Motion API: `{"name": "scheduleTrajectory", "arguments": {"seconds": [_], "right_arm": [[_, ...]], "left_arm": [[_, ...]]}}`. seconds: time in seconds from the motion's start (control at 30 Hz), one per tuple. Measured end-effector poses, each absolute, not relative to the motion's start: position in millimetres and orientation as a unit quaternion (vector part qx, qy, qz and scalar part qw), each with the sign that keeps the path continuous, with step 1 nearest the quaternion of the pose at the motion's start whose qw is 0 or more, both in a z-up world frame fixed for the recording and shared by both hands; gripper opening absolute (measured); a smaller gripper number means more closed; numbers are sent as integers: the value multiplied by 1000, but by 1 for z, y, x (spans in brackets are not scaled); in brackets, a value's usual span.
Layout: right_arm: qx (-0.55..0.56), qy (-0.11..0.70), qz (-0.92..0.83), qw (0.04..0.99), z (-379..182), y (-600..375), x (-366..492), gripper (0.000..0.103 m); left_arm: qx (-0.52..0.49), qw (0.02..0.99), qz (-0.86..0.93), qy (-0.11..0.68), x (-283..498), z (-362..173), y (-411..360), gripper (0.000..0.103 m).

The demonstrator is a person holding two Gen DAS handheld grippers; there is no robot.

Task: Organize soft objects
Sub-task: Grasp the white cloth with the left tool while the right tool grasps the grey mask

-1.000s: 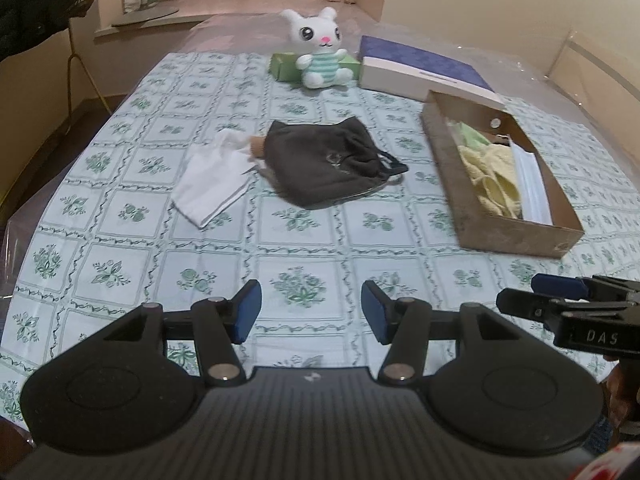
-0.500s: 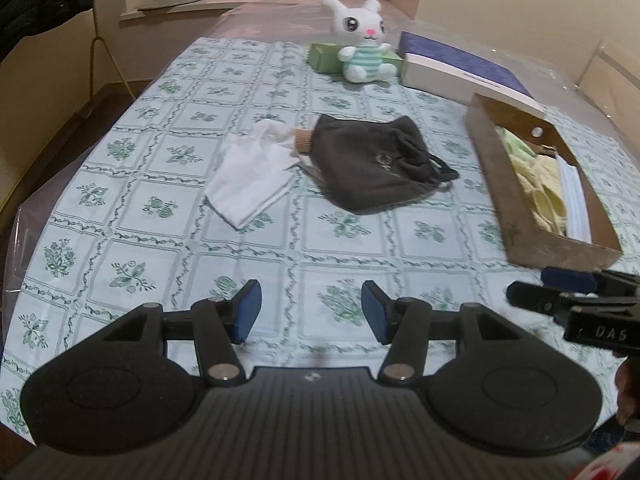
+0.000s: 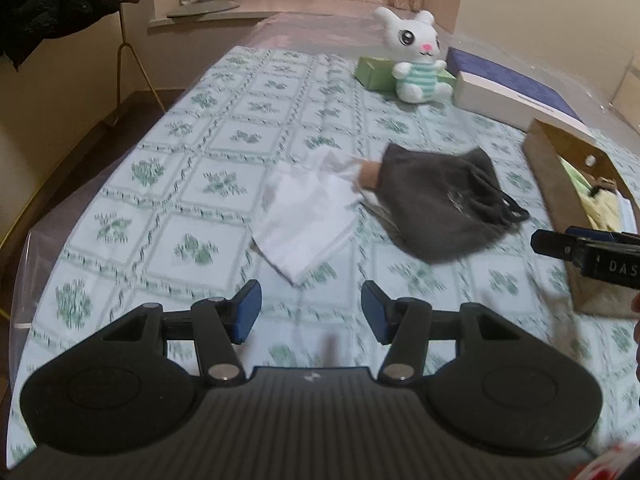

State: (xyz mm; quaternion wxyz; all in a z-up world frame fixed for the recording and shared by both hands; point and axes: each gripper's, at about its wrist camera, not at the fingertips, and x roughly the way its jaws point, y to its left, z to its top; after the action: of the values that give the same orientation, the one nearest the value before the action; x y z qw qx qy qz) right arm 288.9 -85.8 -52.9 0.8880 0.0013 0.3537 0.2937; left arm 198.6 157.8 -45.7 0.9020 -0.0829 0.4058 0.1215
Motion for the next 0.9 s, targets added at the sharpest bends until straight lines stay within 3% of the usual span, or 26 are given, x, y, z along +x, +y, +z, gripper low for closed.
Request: {"name": "scheduleTrajectory", "arguments": {"seconds": [0.6,0.63,0.7,0.73,0.77,0.8,0.9], "right_arm": [[-2,378,274,884,-98,-41,375,68],[-1,378,278,883,-100,-40,375,66],[-4,373,284,883,-102,-39,373,46],[-8,373,286,883,-102,-38,372,32],[-12,373,290,881,-102,-37,371,17],[-15,371,294,881,-101,-37,368,16],[-16,351,310,884,-94,-42,355,13]], "left_arm": [[-87,896,128,416,299,-99,209,54],[-92,897,123,415,301,-101,210,53],[-98,896,119,416,303,-105,211,47],[-96,898,119,413,302,-106,210,42],[-93,900,117,409,302,-106,208,29],[-92,902,112,406,300,-104,206,15],[-106,904,102,401,290,-99,204,5]]}}
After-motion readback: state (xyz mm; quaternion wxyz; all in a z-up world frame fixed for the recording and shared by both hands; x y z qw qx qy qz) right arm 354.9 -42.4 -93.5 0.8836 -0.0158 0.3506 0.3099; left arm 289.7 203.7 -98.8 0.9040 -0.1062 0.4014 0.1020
